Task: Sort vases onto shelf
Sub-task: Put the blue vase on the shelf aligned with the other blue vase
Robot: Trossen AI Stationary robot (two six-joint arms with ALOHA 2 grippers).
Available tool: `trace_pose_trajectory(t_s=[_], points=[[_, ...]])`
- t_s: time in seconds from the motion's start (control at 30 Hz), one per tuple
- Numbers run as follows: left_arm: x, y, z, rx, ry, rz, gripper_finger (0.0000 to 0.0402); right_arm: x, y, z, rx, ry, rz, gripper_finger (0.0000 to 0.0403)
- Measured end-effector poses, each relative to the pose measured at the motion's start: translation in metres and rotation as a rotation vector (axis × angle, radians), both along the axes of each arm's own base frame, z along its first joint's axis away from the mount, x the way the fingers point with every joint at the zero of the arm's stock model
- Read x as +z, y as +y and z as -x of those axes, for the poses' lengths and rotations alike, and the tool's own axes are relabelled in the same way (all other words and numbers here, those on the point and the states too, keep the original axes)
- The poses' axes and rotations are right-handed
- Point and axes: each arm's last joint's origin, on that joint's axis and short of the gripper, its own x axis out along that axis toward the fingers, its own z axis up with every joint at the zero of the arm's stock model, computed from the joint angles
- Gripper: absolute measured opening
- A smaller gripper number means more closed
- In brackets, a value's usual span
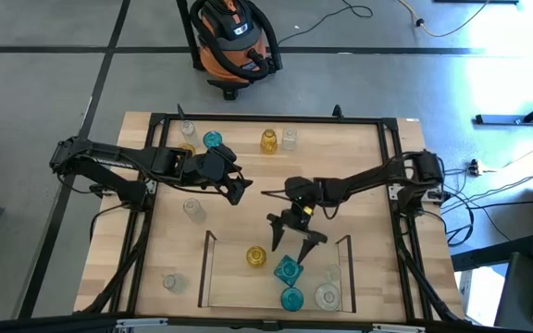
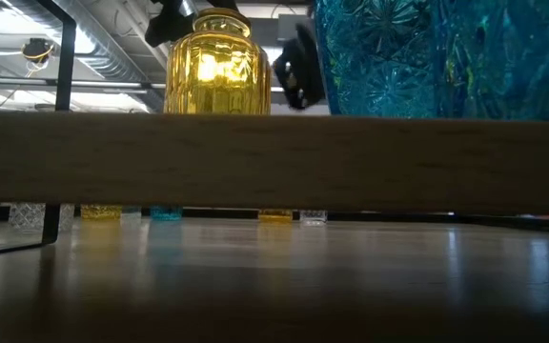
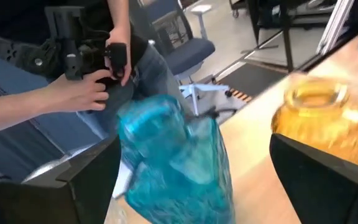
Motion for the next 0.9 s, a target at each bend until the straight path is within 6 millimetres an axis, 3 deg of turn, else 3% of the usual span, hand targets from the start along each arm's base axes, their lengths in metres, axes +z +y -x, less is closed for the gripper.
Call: trace_pose_trajectory(t_s=[0.23,0.47,0.6,0.77,0.9], points=[[0.000,0.000,0.000,0.000,0.000,0.000,0.0289,0.056,-0.003,0.016,-0.138,-0.026,-0.041,0.0370],[0.000,0.000,0.000,0.000,0.000,0.000,0.0289,0.133,-0.012,0.042,-0.531,-0.099,-0.165,0.0370],[0.000,0.000,0.000,0.000,0.001,0.000,0.0289,0.173,-0.016,0.052,-0.672,-0.131,-0.289,0.0370],[0.000,0.000,0.000,-0.002,0.003,0.002,0.0289,0.200,-0.022,0.051,-0.856,-0.172,-0.382,0.0370],[0.000,0.000,0.000,-0.004,0.004,0.003,0.0289,0.207,-0.025,0.049,-0.986,-0.164,-0.371,0.0370]])
